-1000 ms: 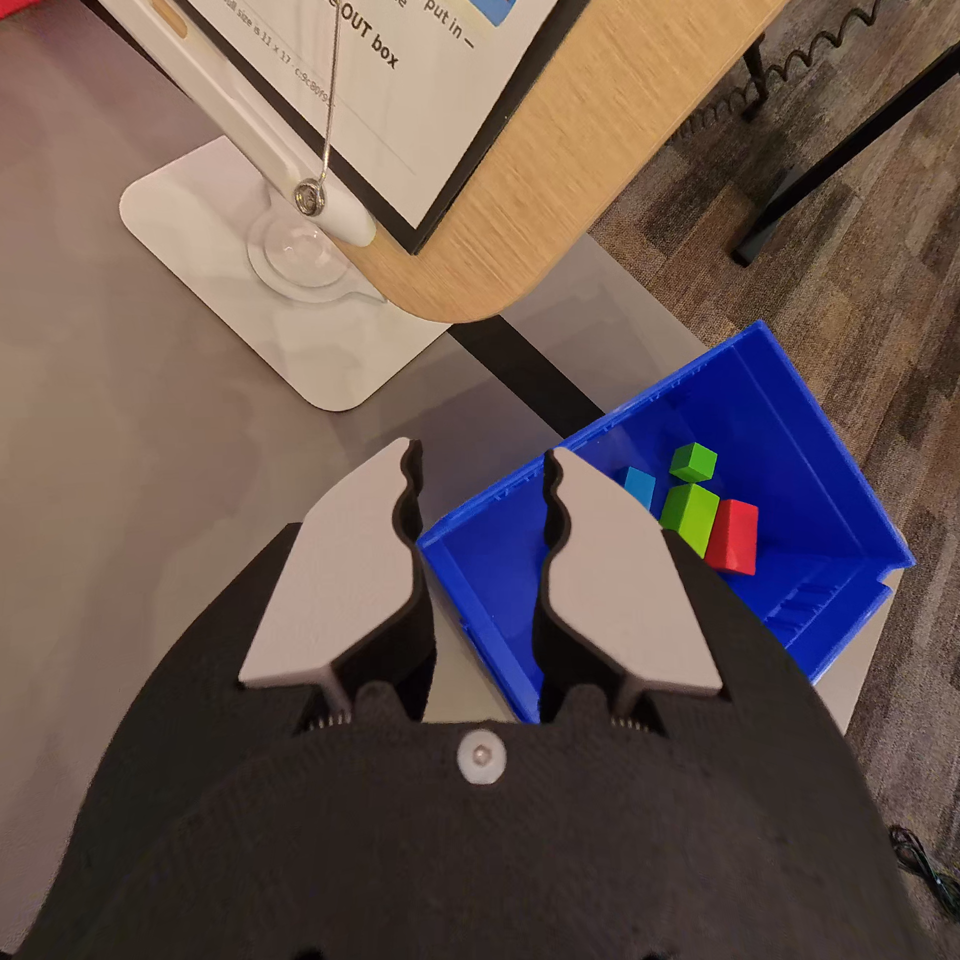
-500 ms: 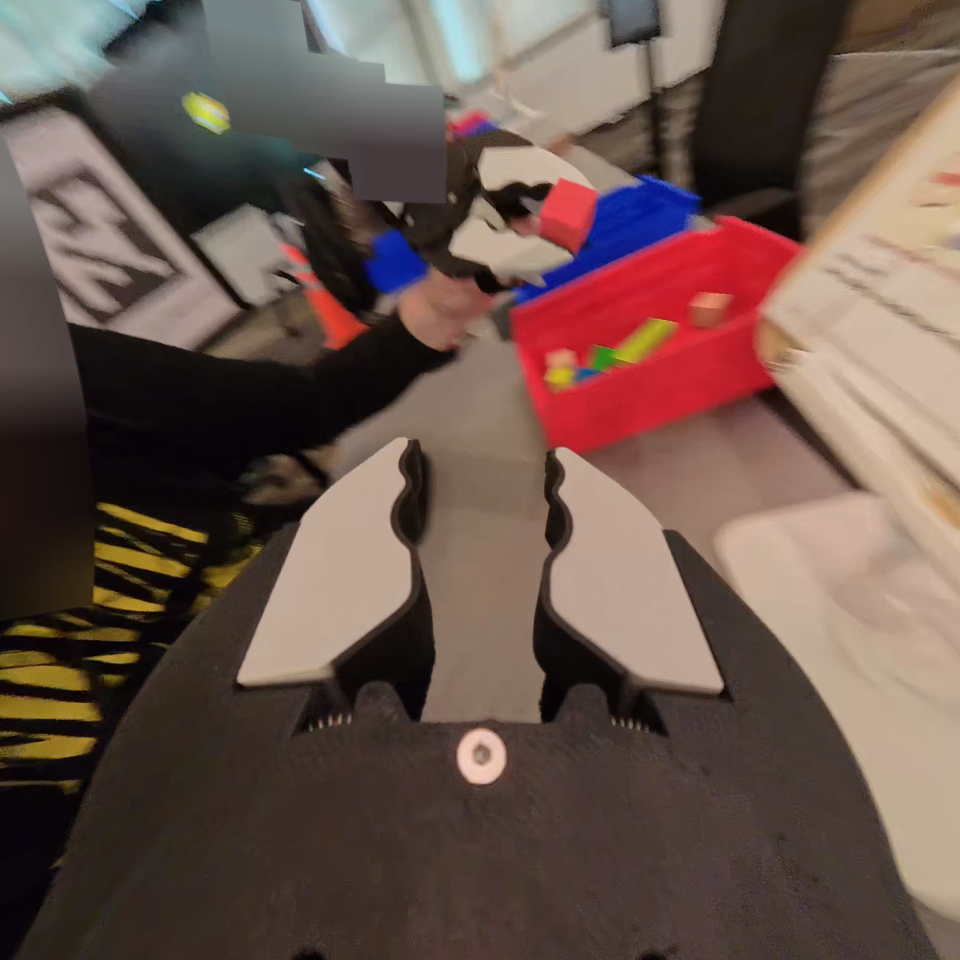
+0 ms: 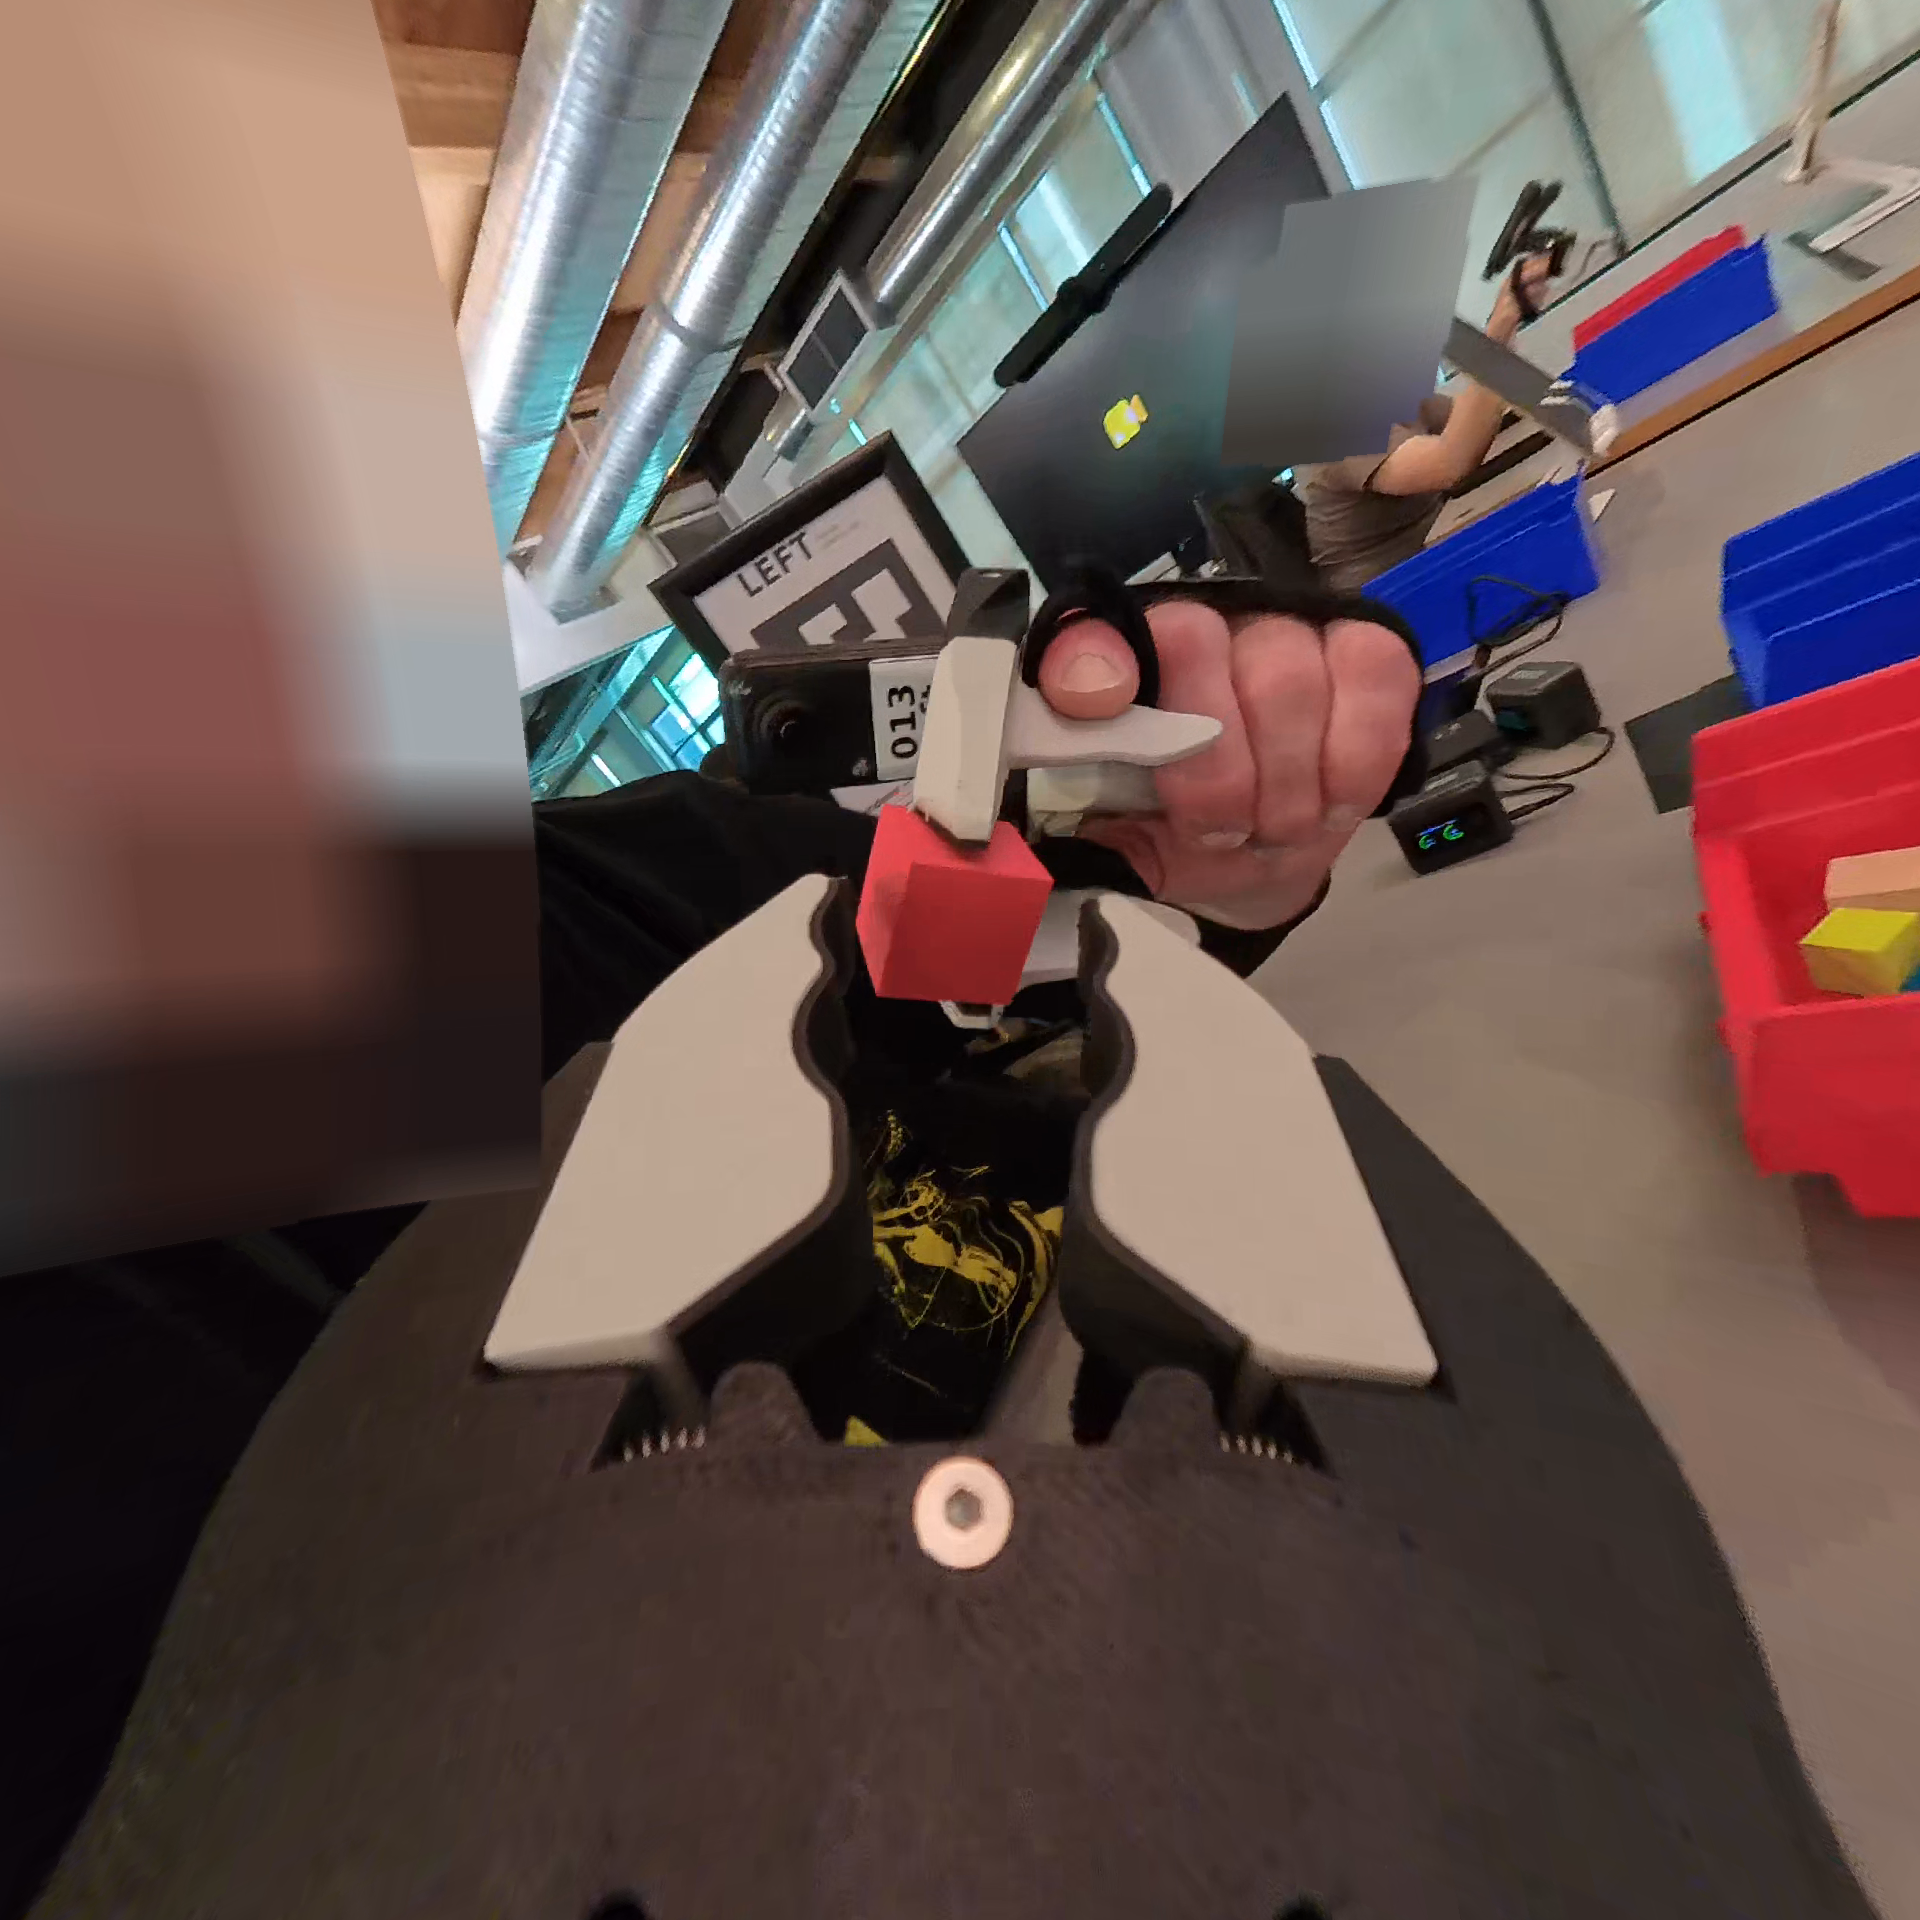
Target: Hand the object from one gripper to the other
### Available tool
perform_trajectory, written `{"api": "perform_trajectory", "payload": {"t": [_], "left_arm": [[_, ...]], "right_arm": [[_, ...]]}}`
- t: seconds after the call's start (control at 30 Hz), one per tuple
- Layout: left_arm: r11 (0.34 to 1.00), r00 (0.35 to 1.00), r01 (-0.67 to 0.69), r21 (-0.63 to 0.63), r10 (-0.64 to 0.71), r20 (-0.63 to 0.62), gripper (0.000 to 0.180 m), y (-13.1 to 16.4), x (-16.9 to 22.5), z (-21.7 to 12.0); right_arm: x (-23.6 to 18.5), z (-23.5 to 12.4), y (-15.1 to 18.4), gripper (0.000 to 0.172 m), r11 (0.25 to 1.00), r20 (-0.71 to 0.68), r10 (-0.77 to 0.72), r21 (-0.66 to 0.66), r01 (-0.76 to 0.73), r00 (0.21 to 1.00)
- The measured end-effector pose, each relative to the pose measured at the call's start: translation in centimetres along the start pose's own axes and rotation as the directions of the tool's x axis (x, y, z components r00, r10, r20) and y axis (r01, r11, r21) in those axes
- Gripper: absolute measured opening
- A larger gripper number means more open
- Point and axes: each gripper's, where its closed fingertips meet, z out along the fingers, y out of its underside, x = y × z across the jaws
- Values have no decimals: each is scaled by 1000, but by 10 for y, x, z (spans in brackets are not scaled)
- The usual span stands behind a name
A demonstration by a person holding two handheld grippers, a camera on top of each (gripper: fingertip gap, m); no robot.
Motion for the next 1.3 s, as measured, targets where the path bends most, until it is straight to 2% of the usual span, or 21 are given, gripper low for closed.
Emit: {"api": "perform_trajectory", "payload": {"t": [0.1,0.27,0.33,0.4,0.43,0.5,0.53,0.57,0.63,0.67,0.7,0.77,0.93,1.1,1.3], "left_arm": [[1000,1000,-12,8,12,-6,30,-2,3,2],[1000,1000,-16,20,16,14,30,-8,3,4],[1000,999,-25,18,24,31,35,-8,0,3],[1000,999,-10,12,9,37,29,-6,-5,-3],[1000,999,-2,7,2,43,24,-3,-8,-6],[1000,998,12,-8,-12,55,8,3,-13,-15],[1000,998,22,-19,-21,61,0,7,-15,-18],[999,998,33,-29,-31,61,0,11,-16,-21],[997,998,50,-56,-48,39,0,19,-11,-23],[996,998,51,-68,-48,39,0,22,-10,-24],[995,998,52,-80,-50,31,0,25,-8,-24],[994,998,62,-95,-61,13,0,27,-3,-23],[988,998,49,-147,-53,-28,0,34,7,-15],[982,997,60,-181,-67,-31,0,42,9,-16],[972,995,89,-218,-96,-25,0,58,9,-22]], "right_arm": [[-7,8,14,29,996,20,-19,-89,21,1000],[-13,4,13,27,989,-54,-108,-109,101,993],[-18,-13,7,27,983,-148,-160,-111,144,976],[-27,-47,-5,27,974,-277,-222,-114,198,935],[-28,-72,-11,27,968,-381,-249,-130,214,891],[-26,-138,-22,27,958,-623,-288,-179,226,727],[-25,-178,-27,27,955,-739,-294,-206,212,607],[-24,-221,-29,27,954,-835,-296,-239,179,463],[-22,-303,-24,27,960,-940,-279,-272,61,199],[-20,-338,-19,27,963,-958,-268,-269,-1,100],[-16,-367,-12,27,965,-967,-254,-255,-62,31],[-1,-409,5,27,959,-971,-234,-222,-175,-51],[63,-474,39,27,904,-945,-277,-196,-381,-173],[112,-518,66,28,843,-945,-259,-119,-525,-202],[141,-551,100,28,737,-942,-260,-52,-674,-212]]}}
